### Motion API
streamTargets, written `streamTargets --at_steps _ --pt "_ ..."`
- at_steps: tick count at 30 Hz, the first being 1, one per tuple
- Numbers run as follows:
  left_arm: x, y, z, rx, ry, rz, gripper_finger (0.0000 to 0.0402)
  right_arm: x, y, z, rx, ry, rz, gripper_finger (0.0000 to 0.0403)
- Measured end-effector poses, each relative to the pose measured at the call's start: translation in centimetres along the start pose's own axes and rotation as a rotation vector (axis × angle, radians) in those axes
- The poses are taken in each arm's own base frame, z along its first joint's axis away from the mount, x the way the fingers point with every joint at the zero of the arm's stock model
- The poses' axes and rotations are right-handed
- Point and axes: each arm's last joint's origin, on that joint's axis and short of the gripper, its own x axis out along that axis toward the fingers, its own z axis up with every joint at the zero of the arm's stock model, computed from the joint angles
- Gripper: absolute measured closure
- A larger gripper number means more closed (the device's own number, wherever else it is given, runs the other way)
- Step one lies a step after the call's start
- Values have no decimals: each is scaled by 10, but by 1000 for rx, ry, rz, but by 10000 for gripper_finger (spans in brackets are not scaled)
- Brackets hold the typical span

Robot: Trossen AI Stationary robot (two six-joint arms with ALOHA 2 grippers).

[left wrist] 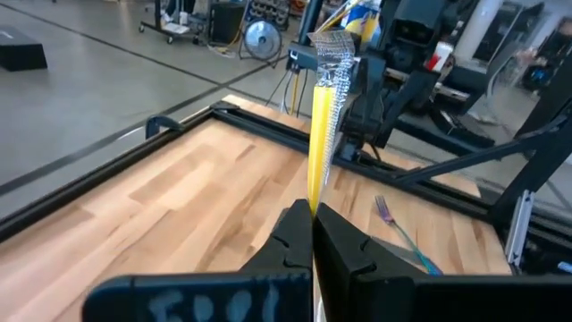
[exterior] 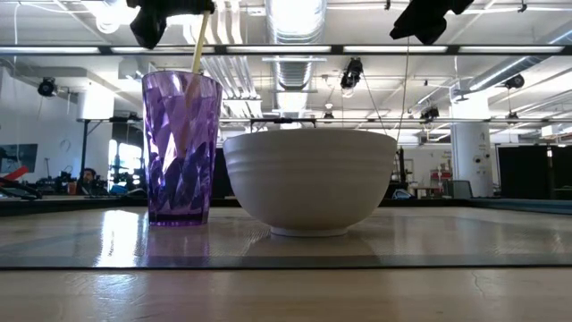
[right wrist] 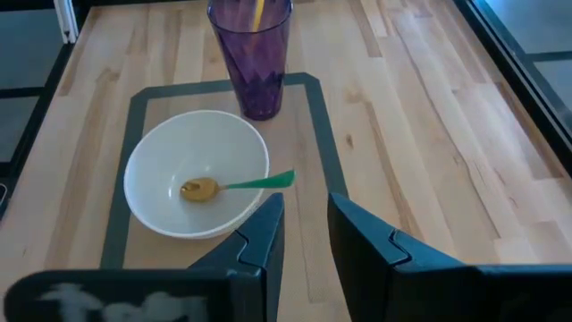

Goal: Pick & Place Utensil
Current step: Put the yellow straw into the purple cup

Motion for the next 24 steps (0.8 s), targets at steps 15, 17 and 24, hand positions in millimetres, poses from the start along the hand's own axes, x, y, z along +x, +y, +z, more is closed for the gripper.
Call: streamTargets --at_steps 15,17,24 --pt "8 12 -42 -38 -18 -6 401 0 0 0 0 2 0 335" --pt "8 13 -45 -38 -11 -3 401 0 0 0 0 2 0 333" --pt "8 16 -53 -50 11 6 401 0 0 0 0 2 0 323"
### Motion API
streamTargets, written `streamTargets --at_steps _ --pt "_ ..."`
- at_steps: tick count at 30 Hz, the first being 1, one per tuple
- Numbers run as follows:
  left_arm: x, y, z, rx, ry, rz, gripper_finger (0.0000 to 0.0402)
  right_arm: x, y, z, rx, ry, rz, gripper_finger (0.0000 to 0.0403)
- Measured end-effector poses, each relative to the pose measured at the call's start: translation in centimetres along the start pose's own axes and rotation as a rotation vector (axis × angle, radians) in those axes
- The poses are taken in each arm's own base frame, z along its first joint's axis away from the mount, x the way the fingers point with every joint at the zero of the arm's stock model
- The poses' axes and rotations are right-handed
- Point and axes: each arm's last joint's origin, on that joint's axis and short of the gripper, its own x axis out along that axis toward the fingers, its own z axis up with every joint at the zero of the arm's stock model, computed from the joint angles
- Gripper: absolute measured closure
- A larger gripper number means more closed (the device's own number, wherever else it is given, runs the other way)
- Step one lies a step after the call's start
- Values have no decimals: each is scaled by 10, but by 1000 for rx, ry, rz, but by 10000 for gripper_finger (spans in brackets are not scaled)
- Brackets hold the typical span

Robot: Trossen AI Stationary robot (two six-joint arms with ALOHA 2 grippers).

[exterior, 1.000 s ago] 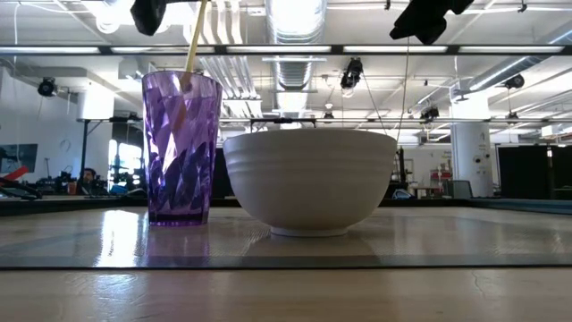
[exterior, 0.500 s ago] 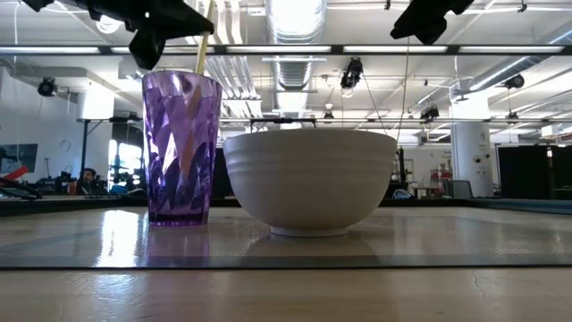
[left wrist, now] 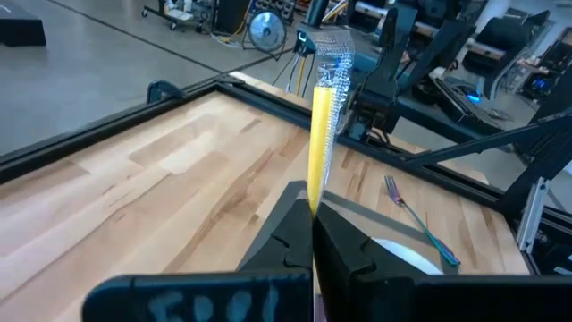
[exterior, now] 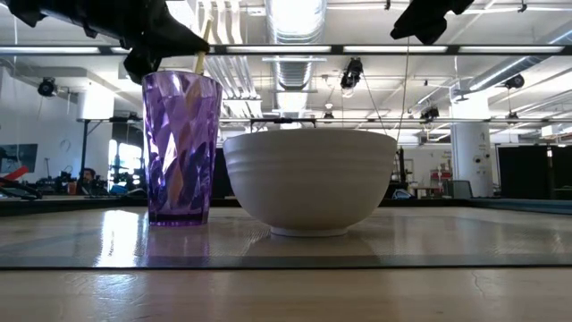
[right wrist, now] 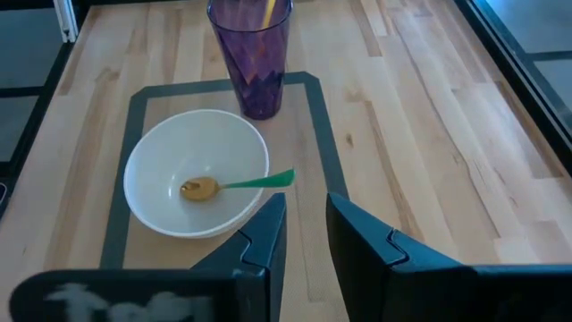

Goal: Pick & Place Utensil
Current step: Put the yellow straw into the purple cup

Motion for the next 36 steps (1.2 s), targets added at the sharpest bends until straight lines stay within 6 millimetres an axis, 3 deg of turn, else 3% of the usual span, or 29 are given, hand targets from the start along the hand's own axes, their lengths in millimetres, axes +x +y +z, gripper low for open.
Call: streamTargets --at_steps 25,36 --pt "0 3 -8 77 26 1 400 0 0 -3 52 25 -2 334" --pt "0 3 -8 105 27 1 316 -1 -2 -15 109 149 -32 316"
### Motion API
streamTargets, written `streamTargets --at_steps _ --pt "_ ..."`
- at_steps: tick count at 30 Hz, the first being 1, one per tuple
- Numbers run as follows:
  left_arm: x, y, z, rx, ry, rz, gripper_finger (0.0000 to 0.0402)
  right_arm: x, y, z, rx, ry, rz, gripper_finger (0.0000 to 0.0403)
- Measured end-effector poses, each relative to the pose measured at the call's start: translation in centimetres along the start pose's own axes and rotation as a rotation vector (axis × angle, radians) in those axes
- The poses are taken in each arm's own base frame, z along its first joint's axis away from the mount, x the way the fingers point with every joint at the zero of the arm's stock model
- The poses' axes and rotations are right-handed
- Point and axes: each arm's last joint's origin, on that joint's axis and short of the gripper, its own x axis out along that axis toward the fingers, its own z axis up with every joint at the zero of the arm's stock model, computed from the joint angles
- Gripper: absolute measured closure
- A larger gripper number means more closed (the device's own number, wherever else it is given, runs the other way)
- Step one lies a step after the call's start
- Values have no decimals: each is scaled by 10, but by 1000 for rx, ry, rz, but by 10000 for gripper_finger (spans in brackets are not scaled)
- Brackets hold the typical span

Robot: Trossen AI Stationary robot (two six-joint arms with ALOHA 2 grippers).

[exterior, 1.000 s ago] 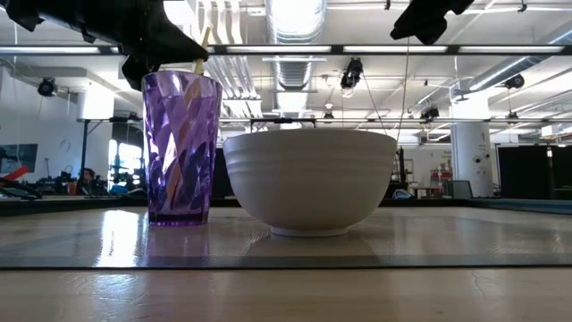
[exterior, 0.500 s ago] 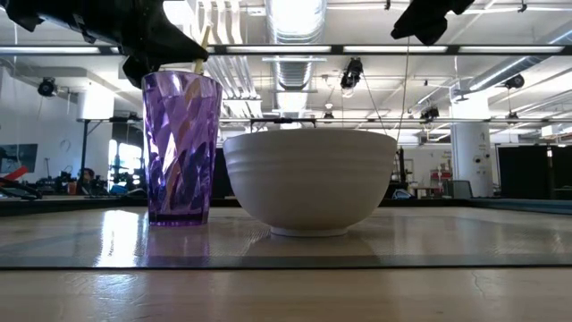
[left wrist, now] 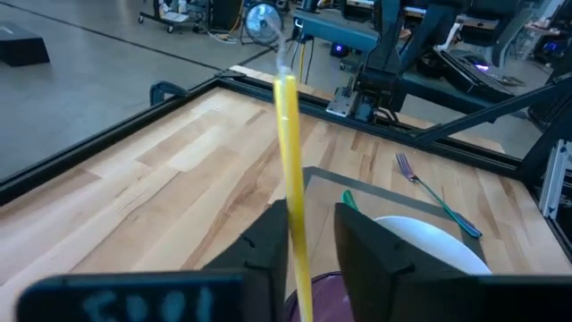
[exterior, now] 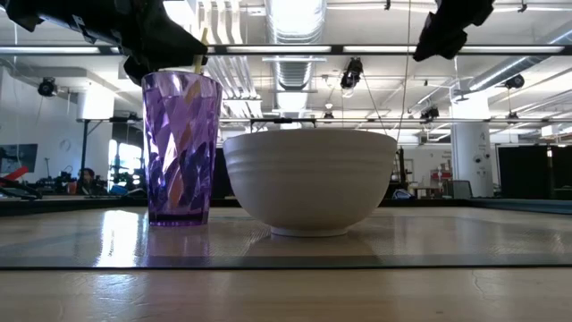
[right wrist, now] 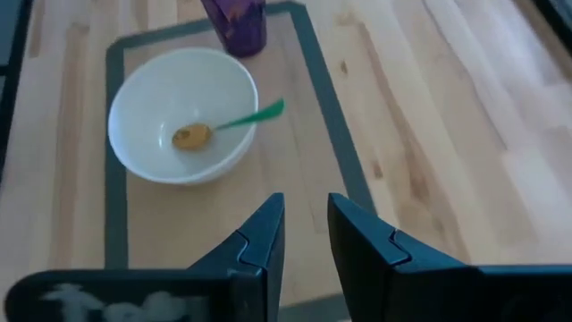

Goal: Pick & Place Utensil
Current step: Put the yellow straw into the purple cup, then put the blue fork into the white bowl

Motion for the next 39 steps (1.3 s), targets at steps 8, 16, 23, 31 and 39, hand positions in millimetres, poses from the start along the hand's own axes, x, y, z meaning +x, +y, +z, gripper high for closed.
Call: streamTargets --at_steps 8,16,23,31,39 --pt "0 0 0 0 -2 0 249 0 1 -11 74 126 46 328" --pt "-6 2 6 13 -34 -1 222 7 12 -28 16 188 75 337" --pt "-8 2 7 23 -35 0 220 9 18 -35 39 211 86 327" --pt "-13 0 24 85 61 54 220 9 18 -35 40 211 88 318" --pt "-20 -1 41 120 110 100 220 9 18 -35 41 210 88 324"
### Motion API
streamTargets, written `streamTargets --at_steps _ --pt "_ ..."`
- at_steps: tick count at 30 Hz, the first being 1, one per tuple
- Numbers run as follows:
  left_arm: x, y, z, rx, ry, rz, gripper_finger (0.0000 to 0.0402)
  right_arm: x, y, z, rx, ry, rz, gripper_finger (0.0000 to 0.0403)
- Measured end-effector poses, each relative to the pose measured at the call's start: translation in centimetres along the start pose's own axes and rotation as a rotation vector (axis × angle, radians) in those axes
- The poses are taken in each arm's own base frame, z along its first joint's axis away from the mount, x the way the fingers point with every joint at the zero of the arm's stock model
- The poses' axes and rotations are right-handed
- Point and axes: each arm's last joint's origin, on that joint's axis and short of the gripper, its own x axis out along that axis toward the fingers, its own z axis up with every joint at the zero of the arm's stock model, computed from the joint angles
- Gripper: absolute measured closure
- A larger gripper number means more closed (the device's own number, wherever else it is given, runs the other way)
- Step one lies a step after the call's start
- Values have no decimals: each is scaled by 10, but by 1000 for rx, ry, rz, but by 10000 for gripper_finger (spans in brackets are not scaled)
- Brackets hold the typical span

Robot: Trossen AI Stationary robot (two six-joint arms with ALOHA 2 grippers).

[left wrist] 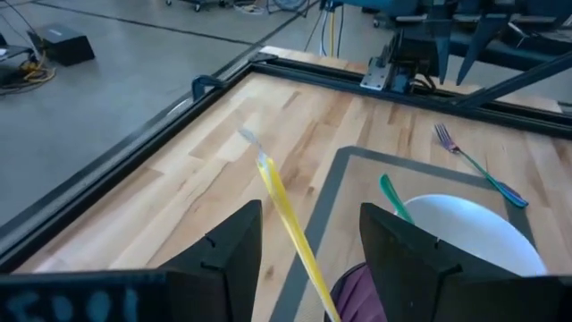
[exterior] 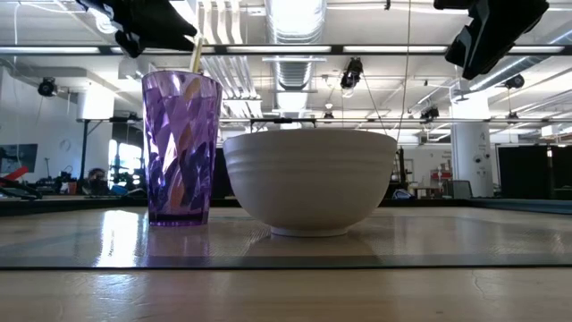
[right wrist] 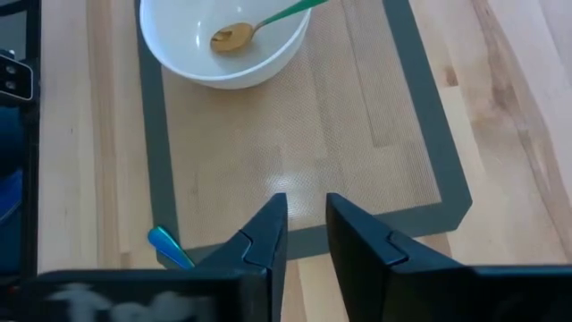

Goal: Pick & Place Utensil
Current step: Put the blue fork into the white bowl

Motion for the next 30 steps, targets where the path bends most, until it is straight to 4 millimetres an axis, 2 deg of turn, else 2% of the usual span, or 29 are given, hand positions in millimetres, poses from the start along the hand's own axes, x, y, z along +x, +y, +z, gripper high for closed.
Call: streamTargets --at_steps 8,19,24,30 --pt "-14 3 22 33 45 36 220 0 0 0 -1 2 0 334" --pt "-36 6 59 21 17 26 220 1 6 -5 -32 52 78 302" --pt "-34 3 63 50 27 -10 220 5 12 -13 -69 80 95 281" --pt "-21 -6 58 90 86 -49 220 12 19 -27 -126 128 109 258"
